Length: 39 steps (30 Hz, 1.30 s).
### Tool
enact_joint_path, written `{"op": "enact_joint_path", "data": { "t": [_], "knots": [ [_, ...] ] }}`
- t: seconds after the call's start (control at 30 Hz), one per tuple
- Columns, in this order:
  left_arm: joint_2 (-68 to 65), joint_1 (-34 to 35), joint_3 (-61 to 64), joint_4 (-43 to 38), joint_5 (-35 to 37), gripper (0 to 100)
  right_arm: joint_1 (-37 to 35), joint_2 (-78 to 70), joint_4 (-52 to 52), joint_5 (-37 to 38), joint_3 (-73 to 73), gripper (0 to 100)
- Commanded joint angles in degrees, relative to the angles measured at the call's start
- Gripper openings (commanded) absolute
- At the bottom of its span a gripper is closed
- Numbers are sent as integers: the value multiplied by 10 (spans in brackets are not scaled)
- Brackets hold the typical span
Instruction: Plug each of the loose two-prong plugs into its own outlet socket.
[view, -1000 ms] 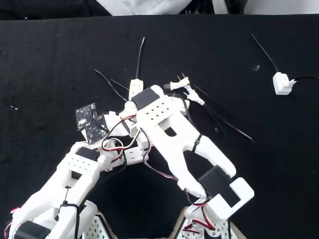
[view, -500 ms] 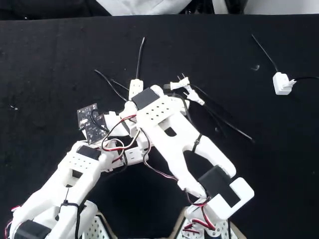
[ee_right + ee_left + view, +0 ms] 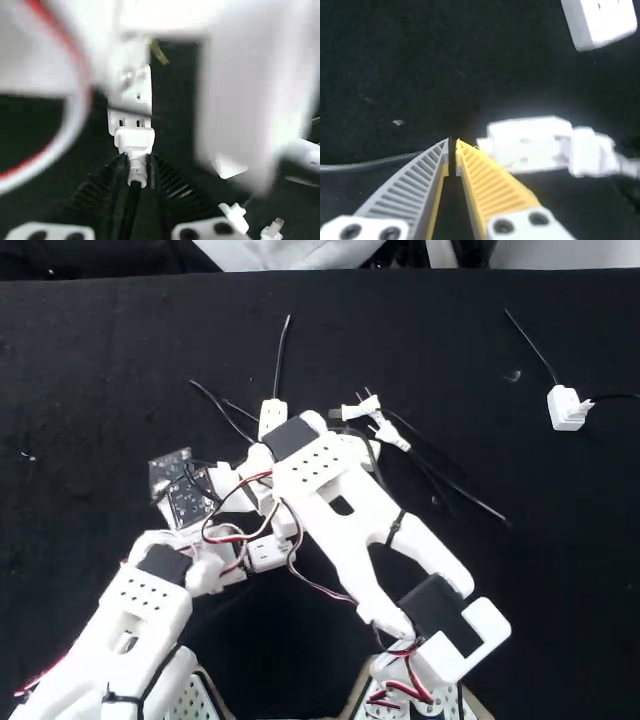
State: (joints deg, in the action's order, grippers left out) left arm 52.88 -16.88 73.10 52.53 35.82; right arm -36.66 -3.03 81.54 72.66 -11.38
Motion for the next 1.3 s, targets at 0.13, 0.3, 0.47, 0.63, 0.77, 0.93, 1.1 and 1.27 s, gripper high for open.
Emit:
{"op": "enact_joint_path", "data": {
  "t": [0.13,0.3,0.47,0.63,0.77,0.93,1.1,1.27],
  "knots": [
    [-16,-27,19,-43,-1,29,-1,5,-16,1,-7,11],
    [-36,-27,46,-98,0,29,-1,6,-15,1,-5,11],
    [-63,-26,52,-135,0,29,-1,6,-16,1,-5,11],
    [-56,-27,52,-135,0,29,-1,6,-18,1,-5,11],
    [-33,-25,53,-135,0,29,0,6,-18,1,-4,11],
    [12,-16,57,-132,0,29,4,7,-8,1,19,11],
    [77,49,57,-114,-3,29,9,7,30,0,55,11],
    [113,62,58,-57,-1,29,9,7,31,0,58,11]
  ]
}}
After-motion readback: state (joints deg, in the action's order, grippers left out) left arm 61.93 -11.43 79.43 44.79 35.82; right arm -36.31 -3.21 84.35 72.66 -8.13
